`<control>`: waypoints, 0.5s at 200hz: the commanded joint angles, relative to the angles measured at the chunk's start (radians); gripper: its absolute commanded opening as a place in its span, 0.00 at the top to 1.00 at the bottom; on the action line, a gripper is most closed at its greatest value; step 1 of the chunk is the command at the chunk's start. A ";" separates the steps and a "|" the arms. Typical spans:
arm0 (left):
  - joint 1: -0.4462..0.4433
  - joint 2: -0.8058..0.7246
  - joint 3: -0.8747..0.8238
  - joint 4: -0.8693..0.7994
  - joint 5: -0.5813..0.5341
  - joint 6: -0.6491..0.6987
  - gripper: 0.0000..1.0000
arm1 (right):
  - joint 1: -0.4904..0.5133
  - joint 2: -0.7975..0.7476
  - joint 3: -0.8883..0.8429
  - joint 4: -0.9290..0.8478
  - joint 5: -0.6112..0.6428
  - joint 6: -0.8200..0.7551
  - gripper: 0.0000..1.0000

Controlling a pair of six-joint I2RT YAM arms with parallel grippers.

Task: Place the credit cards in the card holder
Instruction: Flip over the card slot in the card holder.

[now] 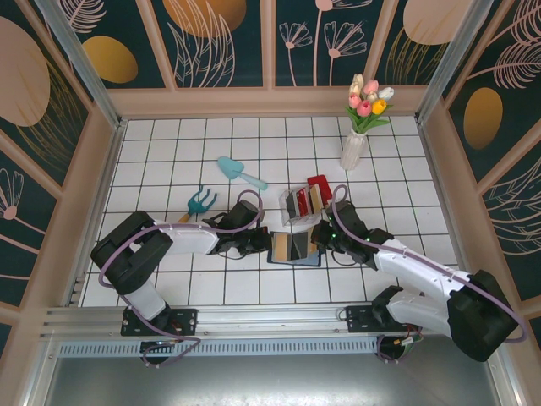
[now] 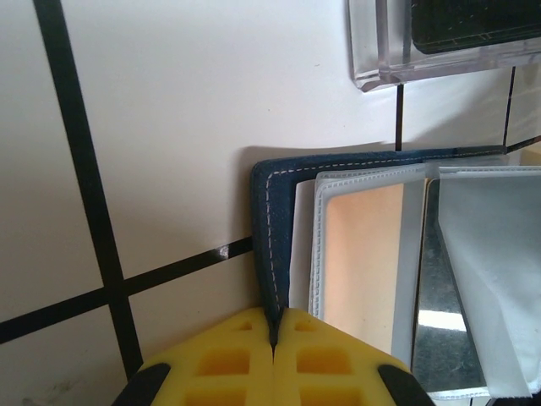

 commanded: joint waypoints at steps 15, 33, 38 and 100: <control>-0.006 0.013 -0.038 -0.009 -0.037 -0.020 0.98 | 0.009 -0.007 0.025 0.102 -0.064 0.033 1.00; -0.007 0.002 -0.047 0.009 -0.037 -0.031 0.98 | 0.027 0.010 0.022 0.150 -0.090 0.046 0.99; -0.007 -0.001 -0.051 0.014 -0.037 -0.035 0.98 | 0.034 0.018 0.021 0.163 -0.091 0.049 0.99; -0.012 -0.039 -0.097 0.052 -0.055 -0.083 0.96 | 0.107 0.157 0.024 0.198 -0.026 0.075 1.00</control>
